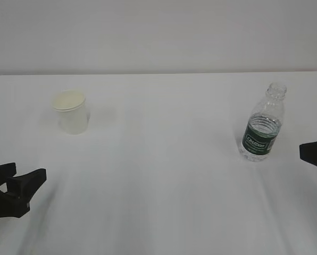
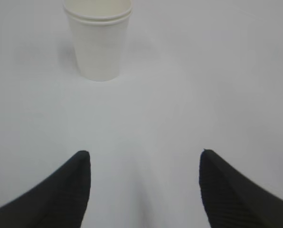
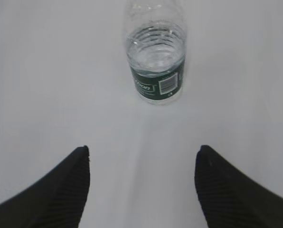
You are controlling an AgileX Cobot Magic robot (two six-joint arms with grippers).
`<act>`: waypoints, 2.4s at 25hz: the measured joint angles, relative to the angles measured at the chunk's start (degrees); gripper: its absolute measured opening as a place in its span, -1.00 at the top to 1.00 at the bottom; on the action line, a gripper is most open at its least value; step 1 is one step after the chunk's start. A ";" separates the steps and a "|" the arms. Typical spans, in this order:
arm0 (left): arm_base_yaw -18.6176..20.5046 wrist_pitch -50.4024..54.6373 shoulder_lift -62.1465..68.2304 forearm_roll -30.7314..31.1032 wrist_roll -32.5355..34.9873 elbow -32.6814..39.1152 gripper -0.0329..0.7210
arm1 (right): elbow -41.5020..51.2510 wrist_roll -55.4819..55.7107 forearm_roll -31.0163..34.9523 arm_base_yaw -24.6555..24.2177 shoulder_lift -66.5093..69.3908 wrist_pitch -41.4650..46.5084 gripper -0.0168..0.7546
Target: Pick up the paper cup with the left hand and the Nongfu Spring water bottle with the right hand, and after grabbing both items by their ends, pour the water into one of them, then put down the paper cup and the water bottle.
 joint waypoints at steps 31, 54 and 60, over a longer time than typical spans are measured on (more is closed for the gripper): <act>0.00 0.00 0.00 0.00 0.00 -0.08 -0.45 | 13.79 54.24 -56.05 11.43 7.71 -50.49 -0.39; 0.00 0.00 0.06 -2.46 0.00 -0.79 -0.45 | 13.79 58.45 -57.59 11.43 30.84 -76.10 -0.62; 0.00 0.00 0.14 -2.69 0.00 -4.77 -0.45 | 13.45 58.33 -57.37 11.43 36.84 -81.08 -0.62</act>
